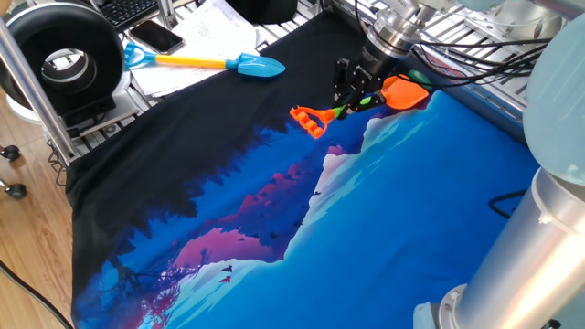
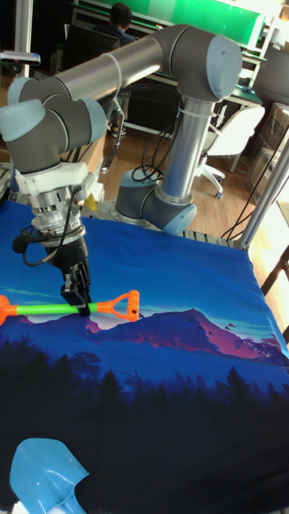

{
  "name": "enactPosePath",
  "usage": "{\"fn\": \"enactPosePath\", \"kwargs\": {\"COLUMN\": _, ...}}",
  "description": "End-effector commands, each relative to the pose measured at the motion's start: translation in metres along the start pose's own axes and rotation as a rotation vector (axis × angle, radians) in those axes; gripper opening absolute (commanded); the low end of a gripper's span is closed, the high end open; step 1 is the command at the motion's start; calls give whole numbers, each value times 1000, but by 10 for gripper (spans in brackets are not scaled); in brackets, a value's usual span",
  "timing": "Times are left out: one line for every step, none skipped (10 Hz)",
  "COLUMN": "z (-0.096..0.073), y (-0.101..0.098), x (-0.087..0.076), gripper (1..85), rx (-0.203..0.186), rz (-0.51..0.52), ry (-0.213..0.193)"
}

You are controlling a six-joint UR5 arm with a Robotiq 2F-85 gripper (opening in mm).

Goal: Use a shovel to scoop up an object

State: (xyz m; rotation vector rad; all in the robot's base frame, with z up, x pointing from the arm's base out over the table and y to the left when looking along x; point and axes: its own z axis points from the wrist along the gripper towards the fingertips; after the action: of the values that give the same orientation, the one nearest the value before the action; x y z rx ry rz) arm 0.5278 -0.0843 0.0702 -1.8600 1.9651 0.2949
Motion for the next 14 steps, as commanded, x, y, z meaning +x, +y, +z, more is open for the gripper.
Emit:
{"fn": "enactPosePath", "kwargs": {"z": -2, "y": -2, "x": 4, "gripper": 23, "rx": 12, "rz": 19, "ry": 9}}
{"fn": "enactPosePath", "kwargs": {"z": -4, "y": -2, "x": 8, "gripper": 23, "rx": 14, "rz": 25, "ry": 21}}
{"fn": "enactPosePath", "kwargs": {"z": -7, "y": -3, "x": 12, "gripper": 23, "rx": 25, "rz": 30, "ry": 34}}
{"fn": "enactPosePath", "kwargs": {"z": -9, "y": -3, "x": 17, "gripper": 23, "rx": 39, "rz": 34, "ry": 45}}
{"fn": "enactPosePath", "kwargs": {"z": -9, "y": -2, "x": 21, "gripper": 23, "rx": 46, "rz": 31, "ry": 53}}
{"fn": "enactPosePath", "kwargs": {"z": -9, "y": -2, "x": 22, "gripper": 23, "rx": 52, "rz": 31, "ry": 49}}
{"fn": "enactPosePath", "kwargs": {"z": -9, "y": -2, "x": 20, "gripper": 23, "rx": 62, "rz": 36, "ry": 32}}
{"fn": "enactPosePath", "kwargs": {"z": -9, "y": -2, "x": 18, "gripper": 23, "rx": 70, "rz": 39, "ry": 15}}
{"fn": "enactPosePath", "kwargs": {"z": -9, "y": -2, "x": 16, "gripper": 23, "rx": 75, "rz": 42, "ry": 4}}
{"fn": "enactPosePath", "kwargs": {"z": -9, "y": -1, "x": 17, "gripper": 23, "rx": 75, "rz": 41, "ry": 3}}
{"fn": "enactPosePath", "kwargs": {"z": -9, "y": -2, "x": 14, "gripper": 23, "rx": 82, "rz": 39, "ry": -12}}
{"fn": "enactPosePath", "kwargs": {"z": -11, "y": -6, "x": 1, "gripper": 20, "rx": 106, "rz": 44, "ry": -70}}
{"fn": "enactPosePath", "kwargs": {"z": -12, "y": -3, "x": 3, "gripper": 20, "rx": 107, "rz": 51, "ry": -69}}
{"fn": "enactPosePath", "kwargs": {"z": -12, "y": 0, "x": 8, "gripper": 20, "rx": 109, "rz": 49, "ry": -58}}
